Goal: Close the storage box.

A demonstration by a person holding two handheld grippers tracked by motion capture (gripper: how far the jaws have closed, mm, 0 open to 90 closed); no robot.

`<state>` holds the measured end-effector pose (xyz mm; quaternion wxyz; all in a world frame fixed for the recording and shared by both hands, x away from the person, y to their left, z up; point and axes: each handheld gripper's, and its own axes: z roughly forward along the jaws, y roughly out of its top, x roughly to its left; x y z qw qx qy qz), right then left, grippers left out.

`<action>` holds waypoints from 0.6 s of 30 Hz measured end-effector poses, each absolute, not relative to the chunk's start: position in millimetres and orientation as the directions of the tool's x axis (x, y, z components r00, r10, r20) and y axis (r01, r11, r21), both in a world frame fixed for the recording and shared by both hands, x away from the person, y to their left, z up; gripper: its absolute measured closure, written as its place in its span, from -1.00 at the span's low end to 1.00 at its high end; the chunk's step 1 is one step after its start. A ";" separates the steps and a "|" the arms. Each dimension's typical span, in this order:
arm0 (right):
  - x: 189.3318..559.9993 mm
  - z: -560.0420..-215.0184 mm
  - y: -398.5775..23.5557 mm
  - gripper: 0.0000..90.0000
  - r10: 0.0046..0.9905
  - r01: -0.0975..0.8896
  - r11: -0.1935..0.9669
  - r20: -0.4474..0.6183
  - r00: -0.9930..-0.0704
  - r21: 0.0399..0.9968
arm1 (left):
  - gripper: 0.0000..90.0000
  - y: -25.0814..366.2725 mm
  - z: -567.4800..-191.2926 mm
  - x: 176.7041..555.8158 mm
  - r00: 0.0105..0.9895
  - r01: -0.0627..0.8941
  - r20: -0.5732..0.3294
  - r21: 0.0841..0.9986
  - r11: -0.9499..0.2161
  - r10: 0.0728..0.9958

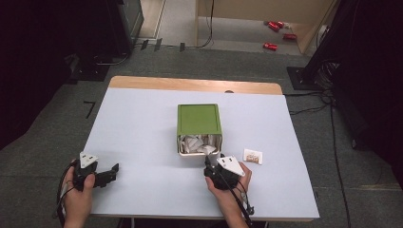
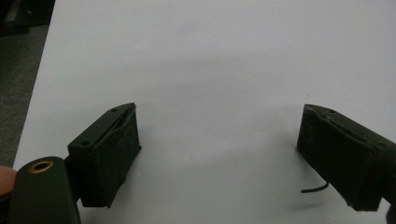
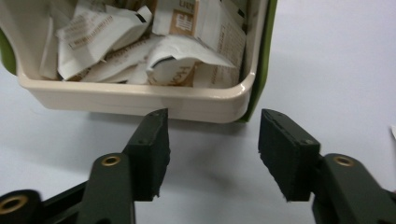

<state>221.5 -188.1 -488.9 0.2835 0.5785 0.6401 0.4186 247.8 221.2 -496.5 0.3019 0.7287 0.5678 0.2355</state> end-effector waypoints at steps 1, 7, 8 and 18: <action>220.1 -487.0 -188.2 -0.12 0.976 0.497 -0.005 0.114 -0.188 0.868 | -0.70 221.2 -496.5 247.8 0.244 0.685 0.000 0.707 -0.173 0.970; 212.2 -482.0 -192.9 -0.32 0.966 0.490 0.051 0.082 -0.246 0.870 | -0.70 221.0 -496.5 247.8 0.244 0.685 0.002 0.707 -0.174 0.970; 212.2 -482.0 -192.9 -0.32 0.966 0.490 0.051 0.082 -0.246 0.870 | -0.70 221.0 -496.5 247.8 0.244 0.685 0.002 0.707 -0.174 0.970; 201.9 -465.4 -217.4 -0.71 0.938 0.461 0.079 0.090 -0.334 0.884 | -0.70 220.7 -496.6 247.9 0.243 0.685 0.004 0.707 -0.175 0.970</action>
